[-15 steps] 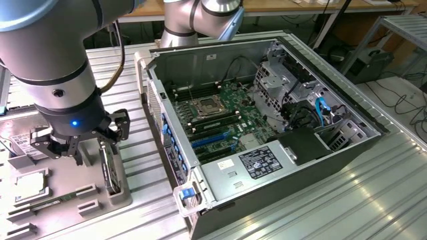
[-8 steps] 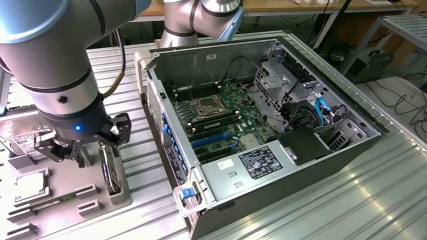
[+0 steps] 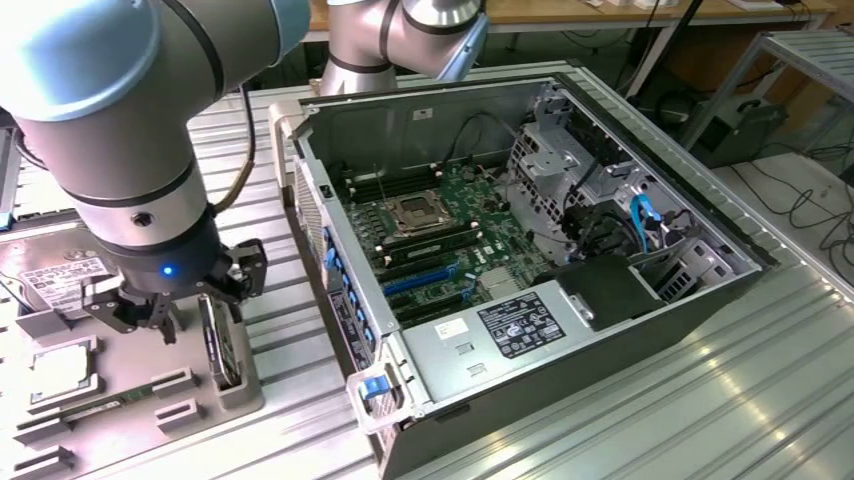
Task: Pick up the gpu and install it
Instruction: 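Pick up the gpu and move the gpu toward the slot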
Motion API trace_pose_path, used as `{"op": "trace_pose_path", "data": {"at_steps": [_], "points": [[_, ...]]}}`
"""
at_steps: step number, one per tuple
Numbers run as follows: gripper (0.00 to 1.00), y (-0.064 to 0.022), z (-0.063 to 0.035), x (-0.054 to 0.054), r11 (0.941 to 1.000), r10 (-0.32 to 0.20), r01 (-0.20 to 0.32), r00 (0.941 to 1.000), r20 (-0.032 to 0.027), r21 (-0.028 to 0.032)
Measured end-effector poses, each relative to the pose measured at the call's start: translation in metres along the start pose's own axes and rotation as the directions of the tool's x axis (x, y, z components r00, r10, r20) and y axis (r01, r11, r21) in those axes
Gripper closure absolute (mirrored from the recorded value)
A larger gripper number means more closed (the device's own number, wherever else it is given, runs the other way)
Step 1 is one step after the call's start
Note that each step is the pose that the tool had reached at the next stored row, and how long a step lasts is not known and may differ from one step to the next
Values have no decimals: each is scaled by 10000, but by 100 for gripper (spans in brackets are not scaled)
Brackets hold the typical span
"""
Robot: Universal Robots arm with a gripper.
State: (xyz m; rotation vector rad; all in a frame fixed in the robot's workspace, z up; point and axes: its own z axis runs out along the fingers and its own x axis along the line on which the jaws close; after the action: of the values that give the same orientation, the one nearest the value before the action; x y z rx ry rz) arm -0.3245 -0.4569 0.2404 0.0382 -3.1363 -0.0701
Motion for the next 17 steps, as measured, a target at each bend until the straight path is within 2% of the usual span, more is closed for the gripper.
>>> {"op": "trace_pose_path", "data": {"at_steps": [4, 9, 10, 11, 12, 13, 17], "points": [[34, -3, 71, -26, 10000, 2, -2, 10000, -25, -1], [34, -7, 152, -52, 10000, 3, -3, 10000, -29, 2], [35, -7, 152, -52, 10000, 3, -3, 10000, -30, 3], [42, -8, 152, -53, 10000, 2, -2, 10000, -31, 3], [42, -8, 152, -53, 10000, 1, -1, 10000, -30, 3], [49, -8, 152, -53, 10000, 1, -1, 10000, -31, 3], [49, -14, 157, -56, 10000, 1, -1, 10000, -29, 4]]}}
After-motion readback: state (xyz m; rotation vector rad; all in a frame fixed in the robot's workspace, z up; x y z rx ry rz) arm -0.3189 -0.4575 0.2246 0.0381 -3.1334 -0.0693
